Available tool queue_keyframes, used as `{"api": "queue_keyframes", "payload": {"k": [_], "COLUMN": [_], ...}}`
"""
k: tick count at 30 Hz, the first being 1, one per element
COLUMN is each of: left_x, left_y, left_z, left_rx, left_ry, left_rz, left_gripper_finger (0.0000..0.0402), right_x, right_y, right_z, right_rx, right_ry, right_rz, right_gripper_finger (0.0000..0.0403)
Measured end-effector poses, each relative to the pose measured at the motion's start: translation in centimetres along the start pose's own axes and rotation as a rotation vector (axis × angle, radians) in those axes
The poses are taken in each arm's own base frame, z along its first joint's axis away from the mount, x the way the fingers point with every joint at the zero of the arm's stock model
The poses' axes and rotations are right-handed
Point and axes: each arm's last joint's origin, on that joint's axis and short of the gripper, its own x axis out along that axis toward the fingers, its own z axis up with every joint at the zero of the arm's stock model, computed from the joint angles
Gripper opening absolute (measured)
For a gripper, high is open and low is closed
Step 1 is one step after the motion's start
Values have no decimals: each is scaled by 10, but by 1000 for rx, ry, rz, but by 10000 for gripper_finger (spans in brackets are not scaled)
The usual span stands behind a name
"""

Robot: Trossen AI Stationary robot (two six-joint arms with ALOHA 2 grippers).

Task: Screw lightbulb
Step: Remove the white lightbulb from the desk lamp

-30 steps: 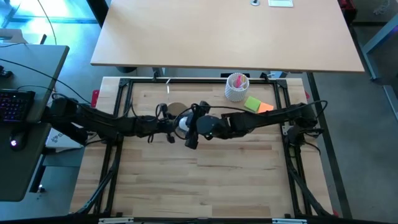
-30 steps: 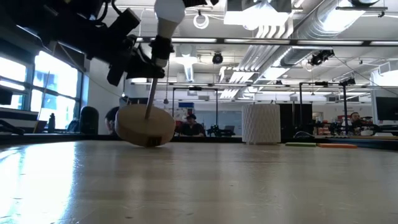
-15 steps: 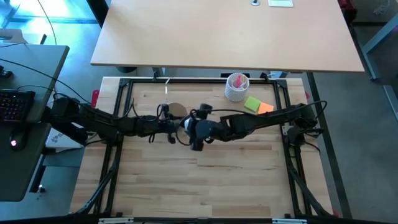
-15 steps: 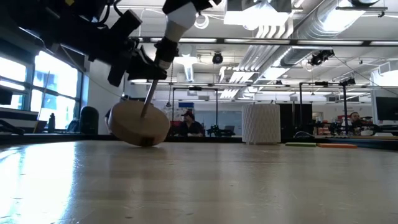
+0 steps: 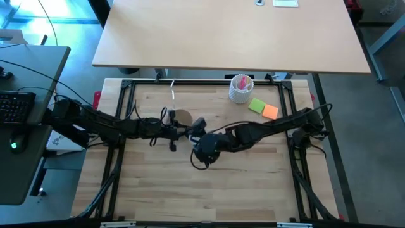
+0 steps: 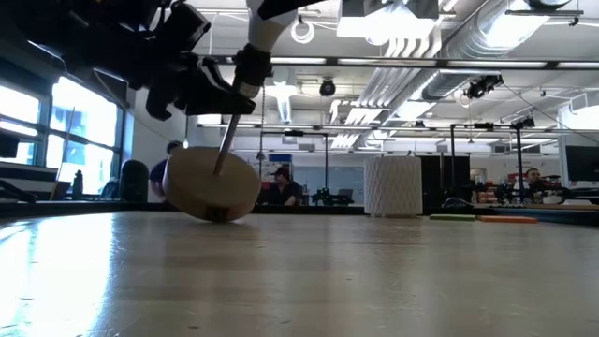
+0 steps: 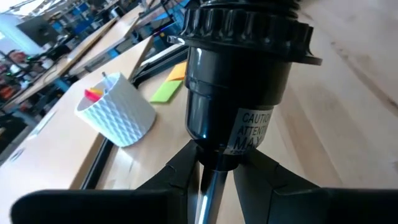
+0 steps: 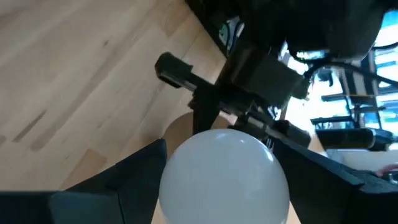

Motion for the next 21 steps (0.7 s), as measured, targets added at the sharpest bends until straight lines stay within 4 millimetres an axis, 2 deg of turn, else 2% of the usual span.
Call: {"api": "queue_keyframes", "payload": {"k": [13,17,21], "left_x": [1,1,1], "left_y": [2,2,2], "left_z": [-1,-1,-1], "left_rx": [-26,-33,-36], "left_ry": [-7,-5,-4], "left_rz": [-14,-12,-9], "left_gripper_finger": [72,72,72], "right_x": [-14,-29,-41], "right_y": [5,2,1], "right_z": [21,32,36], "right_rx": [238,404,652], "right_ry": [-43,-50,-37], "right_rz": [-132,-211,-242], "right_gripper_finger": [290,290,290]}}
